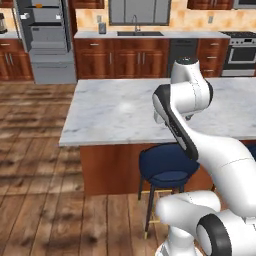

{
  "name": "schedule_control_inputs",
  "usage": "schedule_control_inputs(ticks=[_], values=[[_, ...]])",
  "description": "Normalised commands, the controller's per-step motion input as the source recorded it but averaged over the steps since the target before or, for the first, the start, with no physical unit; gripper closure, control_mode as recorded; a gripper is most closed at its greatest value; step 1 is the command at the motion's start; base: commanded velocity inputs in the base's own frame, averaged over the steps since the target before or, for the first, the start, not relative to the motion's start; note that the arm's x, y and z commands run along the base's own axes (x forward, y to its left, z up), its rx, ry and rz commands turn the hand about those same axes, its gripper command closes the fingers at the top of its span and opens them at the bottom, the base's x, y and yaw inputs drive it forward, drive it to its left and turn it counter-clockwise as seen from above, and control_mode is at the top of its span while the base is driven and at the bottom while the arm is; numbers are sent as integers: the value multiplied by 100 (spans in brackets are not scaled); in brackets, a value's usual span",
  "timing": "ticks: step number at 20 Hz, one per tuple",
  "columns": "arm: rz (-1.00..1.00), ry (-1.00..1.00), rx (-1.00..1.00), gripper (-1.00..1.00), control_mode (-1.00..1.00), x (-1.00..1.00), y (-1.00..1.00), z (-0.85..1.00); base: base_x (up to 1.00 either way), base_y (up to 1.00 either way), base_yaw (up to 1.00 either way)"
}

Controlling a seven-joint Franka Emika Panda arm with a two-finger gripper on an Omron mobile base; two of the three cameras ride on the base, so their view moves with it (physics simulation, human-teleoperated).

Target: Take the cheese, shrimp, and corn from the fridge and place them on the plate on the dining counter to create an appetizer plate.

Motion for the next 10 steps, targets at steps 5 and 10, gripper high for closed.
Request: schedule_control_inputs(ticks=[5,10], values=[[0,0,0,-100,100,0,0,0,0,100,0],[0,0,0,-100,100,0,0,0,3,100,0]])
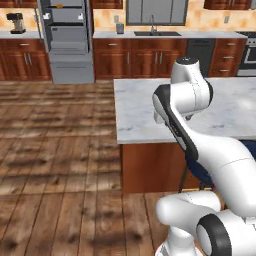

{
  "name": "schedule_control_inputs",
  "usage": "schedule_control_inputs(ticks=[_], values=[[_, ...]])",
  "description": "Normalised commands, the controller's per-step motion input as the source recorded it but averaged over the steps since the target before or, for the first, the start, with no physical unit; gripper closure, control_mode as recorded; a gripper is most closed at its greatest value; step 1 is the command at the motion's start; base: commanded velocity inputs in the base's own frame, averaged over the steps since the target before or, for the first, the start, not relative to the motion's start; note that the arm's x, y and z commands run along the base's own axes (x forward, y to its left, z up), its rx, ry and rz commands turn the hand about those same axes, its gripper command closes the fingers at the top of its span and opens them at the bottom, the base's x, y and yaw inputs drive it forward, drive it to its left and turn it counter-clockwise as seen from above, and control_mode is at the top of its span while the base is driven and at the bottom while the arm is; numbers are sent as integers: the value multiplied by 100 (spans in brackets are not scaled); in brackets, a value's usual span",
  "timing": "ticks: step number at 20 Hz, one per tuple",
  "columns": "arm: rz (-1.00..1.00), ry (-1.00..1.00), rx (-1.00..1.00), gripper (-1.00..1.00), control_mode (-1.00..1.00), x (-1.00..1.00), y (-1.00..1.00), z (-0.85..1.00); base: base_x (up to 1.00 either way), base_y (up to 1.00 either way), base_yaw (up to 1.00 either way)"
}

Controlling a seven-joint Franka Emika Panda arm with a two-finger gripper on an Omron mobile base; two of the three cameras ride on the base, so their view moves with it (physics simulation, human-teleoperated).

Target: Take the cheese, shrimp, and corn from the fridge and place them on the plate on the dining counter to create an appetizer plate.

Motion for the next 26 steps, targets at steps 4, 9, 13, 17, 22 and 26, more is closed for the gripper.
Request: schedule_control_inputs(ticks=[4,9,13,17,22,26], values=[[0,0,0,-100,100,0,0,0,7,100,0],[0,0,0,-100,100,0,0,0,27,100,0],[0,0,0,-100,100,0,0,0,56,100,-5],[0,0,0,-100,100,0,0,0,84,100,-12],[0,0,0,-100,100,0,0,0,99,100,-23],[0,0,0,-100,100,0,0,0,100,90,-28]])
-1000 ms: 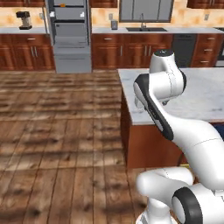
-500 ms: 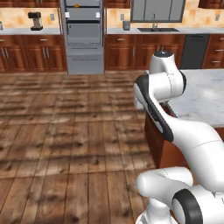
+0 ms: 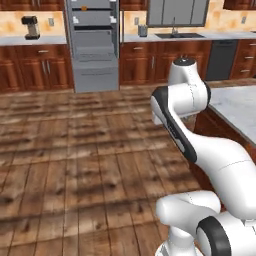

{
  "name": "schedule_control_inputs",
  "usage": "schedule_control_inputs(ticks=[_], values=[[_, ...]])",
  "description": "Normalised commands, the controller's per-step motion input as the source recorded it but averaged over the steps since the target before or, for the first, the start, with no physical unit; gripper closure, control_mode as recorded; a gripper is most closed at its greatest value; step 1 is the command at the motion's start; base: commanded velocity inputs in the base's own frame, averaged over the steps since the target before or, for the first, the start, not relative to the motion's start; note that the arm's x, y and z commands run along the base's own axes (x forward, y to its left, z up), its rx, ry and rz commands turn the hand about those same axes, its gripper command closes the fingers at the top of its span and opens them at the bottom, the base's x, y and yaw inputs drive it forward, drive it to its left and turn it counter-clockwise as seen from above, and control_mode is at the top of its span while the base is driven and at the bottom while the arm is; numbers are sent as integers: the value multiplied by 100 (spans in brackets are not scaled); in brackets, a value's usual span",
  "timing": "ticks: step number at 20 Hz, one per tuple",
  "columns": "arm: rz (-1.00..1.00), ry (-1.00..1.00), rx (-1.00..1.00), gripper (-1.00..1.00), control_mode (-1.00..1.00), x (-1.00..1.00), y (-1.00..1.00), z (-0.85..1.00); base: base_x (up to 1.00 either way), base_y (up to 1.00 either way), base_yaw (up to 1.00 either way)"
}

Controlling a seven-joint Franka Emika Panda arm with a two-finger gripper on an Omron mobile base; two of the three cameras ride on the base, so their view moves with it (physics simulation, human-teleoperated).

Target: Take the cheese, shrimp, and corn from the fridge and place them on the plate on the dining counter to create an appetizer plate.

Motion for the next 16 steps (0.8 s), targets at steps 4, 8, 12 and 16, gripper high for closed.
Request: schedule_control_inputs(ticks=[4,8,12,16], values=[[0,0,0,-100,100,0,0,0,100,75,-27],[0,0,0,-100,100,0,0,0,100,61,-24],[0,0,0,-100,100,0,0,0,100,43,-15],[0,0,0,-100,100,0,0,0,100,31,-3]])
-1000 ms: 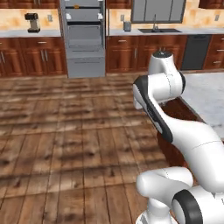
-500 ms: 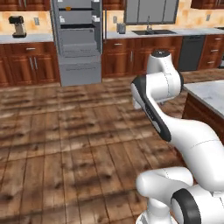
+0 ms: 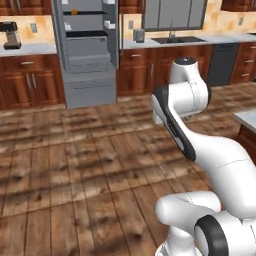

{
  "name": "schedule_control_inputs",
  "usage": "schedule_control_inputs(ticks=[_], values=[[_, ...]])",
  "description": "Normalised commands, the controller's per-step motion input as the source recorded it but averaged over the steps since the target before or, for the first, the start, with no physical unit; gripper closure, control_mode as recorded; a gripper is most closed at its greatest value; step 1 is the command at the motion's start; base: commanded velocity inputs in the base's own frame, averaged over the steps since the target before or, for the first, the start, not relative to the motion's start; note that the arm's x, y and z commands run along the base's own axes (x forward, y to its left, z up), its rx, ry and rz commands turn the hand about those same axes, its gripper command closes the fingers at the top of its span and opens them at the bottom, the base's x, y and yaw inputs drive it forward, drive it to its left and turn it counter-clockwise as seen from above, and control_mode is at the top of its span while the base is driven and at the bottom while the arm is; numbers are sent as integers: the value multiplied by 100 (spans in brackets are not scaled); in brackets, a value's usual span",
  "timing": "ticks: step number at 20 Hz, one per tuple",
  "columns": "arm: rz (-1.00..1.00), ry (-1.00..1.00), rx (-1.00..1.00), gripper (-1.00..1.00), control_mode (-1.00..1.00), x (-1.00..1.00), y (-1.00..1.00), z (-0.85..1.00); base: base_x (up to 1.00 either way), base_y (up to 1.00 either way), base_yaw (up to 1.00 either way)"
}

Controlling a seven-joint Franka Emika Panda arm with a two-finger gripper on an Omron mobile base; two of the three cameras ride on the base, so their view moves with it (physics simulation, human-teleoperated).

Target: Take the cheese, shrimp, and corn from the fridge and place them on the plate on the dining counter to create an appetizer plate.

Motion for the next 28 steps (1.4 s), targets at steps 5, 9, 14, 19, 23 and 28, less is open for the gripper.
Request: schedule_control_inputs(ticks=[5,9,14,19,23,28], values=[[0,0,0,-100,100,0,0,0,100,14,3],[0,0,0,-100,100,0,0,0,100,4,12],[0,0,0,-100,100,0,0,0,100,0,16],[0,0,0,-100,100,0,0,0,100,0,12],[0,0,0,-100,100,0,0,0,100,-11,7],[0,0,0,-100,100,0,0,0,100,-31,4]])
